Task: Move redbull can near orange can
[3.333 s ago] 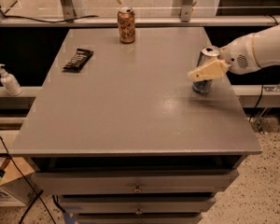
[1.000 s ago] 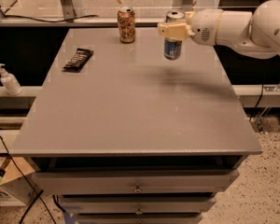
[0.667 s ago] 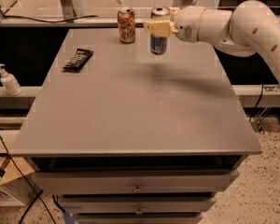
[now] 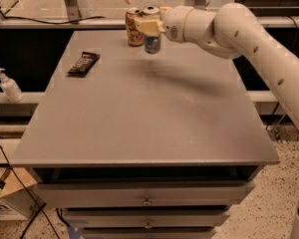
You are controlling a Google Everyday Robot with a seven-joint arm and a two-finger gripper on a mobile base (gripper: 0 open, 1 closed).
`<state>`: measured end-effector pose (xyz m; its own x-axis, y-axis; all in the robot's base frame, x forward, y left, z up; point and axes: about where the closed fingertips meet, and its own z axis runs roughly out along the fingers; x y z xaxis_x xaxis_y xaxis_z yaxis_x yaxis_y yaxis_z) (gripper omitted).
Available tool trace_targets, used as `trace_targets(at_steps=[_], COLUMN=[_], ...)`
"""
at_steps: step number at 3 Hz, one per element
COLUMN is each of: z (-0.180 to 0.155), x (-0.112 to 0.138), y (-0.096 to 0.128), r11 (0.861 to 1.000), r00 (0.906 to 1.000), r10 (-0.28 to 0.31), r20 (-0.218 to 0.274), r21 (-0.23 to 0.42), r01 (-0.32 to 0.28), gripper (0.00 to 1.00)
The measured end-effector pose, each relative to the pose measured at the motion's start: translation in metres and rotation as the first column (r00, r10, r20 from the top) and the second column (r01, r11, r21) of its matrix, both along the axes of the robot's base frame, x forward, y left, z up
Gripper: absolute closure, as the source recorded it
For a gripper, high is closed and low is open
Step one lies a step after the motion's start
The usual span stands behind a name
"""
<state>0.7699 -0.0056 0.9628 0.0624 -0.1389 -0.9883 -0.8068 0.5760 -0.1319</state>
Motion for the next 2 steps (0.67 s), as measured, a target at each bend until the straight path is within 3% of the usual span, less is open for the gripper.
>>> trace_targets(at_steps=[2], z=[-0.023], x=[0.053], y=[0.013], r11=[0.995], r00=[0.994], r10=[-0.098], r20=[-0.049], r21=[-0.024], r01=[0.097], gripper=[1.0])
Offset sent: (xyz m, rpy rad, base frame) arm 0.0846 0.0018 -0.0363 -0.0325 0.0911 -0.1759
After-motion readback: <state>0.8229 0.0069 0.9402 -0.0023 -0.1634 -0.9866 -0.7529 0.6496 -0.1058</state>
